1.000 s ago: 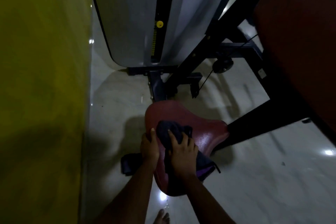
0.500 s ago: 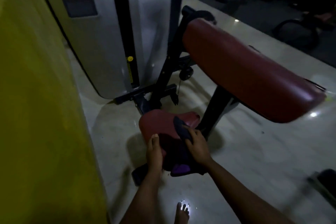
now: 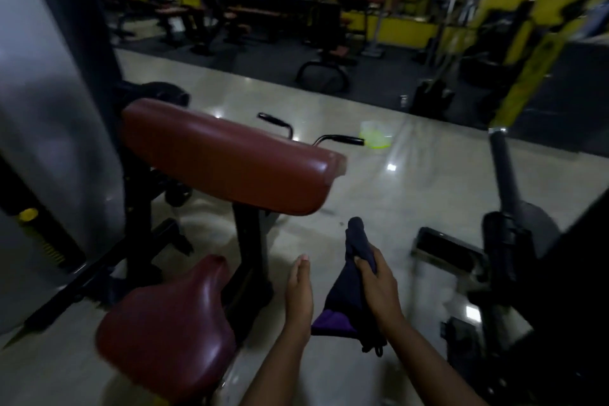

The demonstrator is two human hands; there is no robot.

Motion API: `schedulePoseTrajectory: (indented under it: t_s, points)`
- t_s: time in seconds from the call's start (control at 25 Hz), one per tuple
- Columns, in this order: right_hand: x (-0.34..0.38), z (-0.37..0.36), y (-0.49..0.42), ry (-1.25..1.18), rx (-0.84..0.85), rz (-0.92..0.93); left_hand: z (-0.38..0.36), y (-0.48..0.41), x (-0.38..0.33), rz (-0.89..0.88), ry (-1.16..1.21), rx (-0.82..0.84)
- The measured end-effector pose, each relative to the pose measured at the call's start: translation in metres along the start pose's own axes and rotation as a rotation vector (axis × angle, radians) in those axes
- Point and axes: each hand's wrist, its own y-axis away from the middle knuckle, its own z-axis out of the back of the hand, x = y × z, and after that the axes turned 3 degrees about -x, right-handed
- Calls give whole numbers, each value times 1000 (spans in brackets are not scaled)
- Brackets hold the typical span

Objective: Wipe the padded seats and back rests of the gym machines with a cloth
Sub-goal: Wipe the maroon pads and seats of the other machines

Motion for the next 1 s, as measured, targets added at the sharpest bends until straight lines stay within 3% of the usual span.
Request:
schedulePoseTrajectory:
  t_s: [0.24, 0.4, 0.56, 0.68, 1.0]
  points:
    - [0, 64, -74, -87, -261, -37, -117, -47, -35, -110, -190, 277]
    - [2, 84, -150, -163, -379, -32, -182, -110, -63, -137, -186, 331]
    - [13, 97, -225, -131, -390, -5, -231, -173, -93, -112, -130, 396]
    - [30, 110, -278, -57, -364, 12, -264, -209, -118, -172, -99, 352]
    - [52, 158, -403, -161, -368, 5, -353, -325, -157, -244, -107, 334]
